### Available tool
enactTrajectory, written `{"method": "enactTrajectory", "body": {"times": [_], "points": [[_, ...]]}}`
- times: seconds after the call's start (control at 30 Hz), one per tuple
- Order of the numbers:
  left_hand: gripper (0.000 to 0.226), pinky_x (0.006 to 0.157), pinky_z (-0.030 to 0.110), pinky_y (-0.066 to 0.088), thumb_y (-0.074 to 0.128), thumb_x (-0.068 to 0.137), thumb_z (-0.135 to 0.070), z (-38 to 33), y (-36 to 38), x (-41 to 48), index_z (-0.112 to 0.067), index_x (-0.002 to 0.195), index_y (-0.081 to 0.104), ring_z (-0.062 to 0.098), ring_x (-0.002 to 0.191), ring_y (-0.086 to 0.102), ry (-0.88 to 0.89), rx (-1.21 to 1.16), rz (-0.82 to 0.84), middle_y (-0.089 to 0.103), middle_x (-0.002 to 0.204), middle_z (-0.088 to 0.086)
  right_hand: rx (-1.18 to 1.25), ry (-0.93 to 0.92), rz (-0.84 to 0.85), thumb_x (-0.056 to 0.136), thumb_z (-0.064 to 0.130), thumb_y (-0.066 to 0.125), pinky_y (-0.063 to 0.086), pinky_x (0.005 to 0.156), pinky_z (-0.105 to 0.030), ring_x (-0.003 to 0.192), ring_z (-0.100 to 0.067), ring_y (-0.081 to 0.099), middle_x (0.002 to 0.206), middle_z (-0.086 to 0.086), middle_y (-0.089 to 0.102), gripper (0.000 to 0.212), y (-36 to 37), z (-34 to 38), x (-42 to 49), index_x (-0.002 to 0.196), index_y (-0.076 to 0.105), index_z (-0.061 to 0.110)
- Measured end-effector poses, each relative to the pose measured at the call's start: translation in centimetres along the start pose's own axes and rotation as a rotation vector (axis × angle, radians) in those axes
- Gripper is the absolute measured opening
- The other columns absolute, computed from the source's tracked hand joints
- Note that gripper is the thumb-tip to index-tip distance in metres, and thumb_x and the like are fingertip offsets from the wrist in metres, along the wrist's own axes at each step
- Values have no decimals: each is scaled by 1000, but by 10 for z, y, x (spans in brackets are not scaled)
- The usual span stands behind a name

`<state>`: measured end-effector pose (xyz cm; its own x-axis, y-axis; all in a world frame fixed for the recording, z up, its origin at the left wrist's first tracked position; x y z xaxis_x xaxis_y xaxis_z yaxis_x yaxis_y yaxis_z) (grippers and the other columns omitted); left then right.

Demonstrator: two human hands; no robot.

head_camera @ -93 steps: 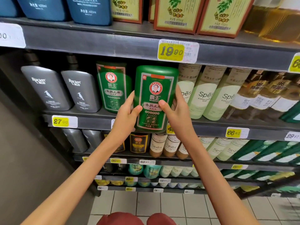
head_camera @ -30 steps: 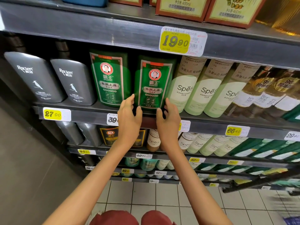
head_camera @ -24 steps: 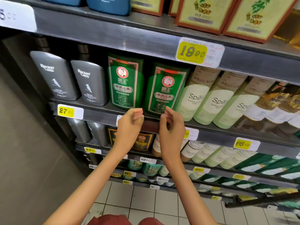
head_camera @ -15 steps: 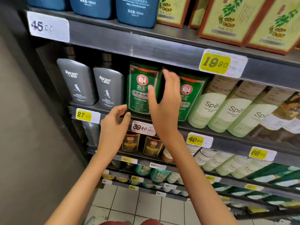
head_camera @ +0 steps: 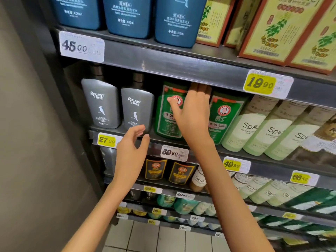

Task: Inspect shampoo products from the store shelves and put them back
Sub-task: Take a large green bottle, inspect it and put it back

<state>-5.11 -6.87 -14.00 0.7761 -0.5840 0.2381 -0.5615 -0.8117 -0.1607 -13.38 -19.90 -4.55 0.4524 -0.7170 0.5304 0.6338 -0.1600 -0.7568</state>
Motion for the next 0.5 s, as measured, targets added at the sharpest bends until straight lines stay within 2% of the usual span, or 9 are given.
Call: {"method": "enactTrajectory", "body": {"times": [0.13,0.27,0.37,0.5], "points": [[28,98,22,41,55,91,-10,10,-9,-3,-13,118,58,8,111,57,-9,13,11,62,114,-4,-10,18,-5,86,47,62,30,73,-30,84,-18,31,83,-3,37,44,-3,-1,4,90,57,4],[25,86,11,40,56,90,-11,16,-13,-6,-16,115,59,9,109,58,-26,14,6,62,110,-7,5,3,-67,81,43,70,32,71,-32,83,-18,30,79,-1,34,40,-7,3,4,81,50,8],[26,84,9,39,56,90,-12,17,-16,-7,-17,116,58,9,108,58,-17,31,6,62,110,-7,46,28,-30,79,42,72,33,63,-30,66,-13,31,64,7,29,46,-6,4,8,70,39,12],[27,85,8,38,56,90,-12,18,-19,-9,-16,117,58,6,109,57,-17,42,9,61,111,-8,107,52,-27,78,40,73,35,63,-32,62,-10,33,64,3,37,46,-3,3,9,65,37,14]]}}
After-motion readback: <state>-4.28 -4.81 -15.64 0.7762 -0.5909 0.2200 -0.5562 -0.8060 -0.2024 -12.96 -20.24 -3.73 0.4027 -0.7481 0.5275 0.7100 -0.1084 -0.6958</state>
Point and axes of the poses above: each hand's wrist, its own x-axis towards the middle knuckle, its own y-axis out of the palm, z = x × y, the point moved 4 cm from there along x, towards the middle knuckle
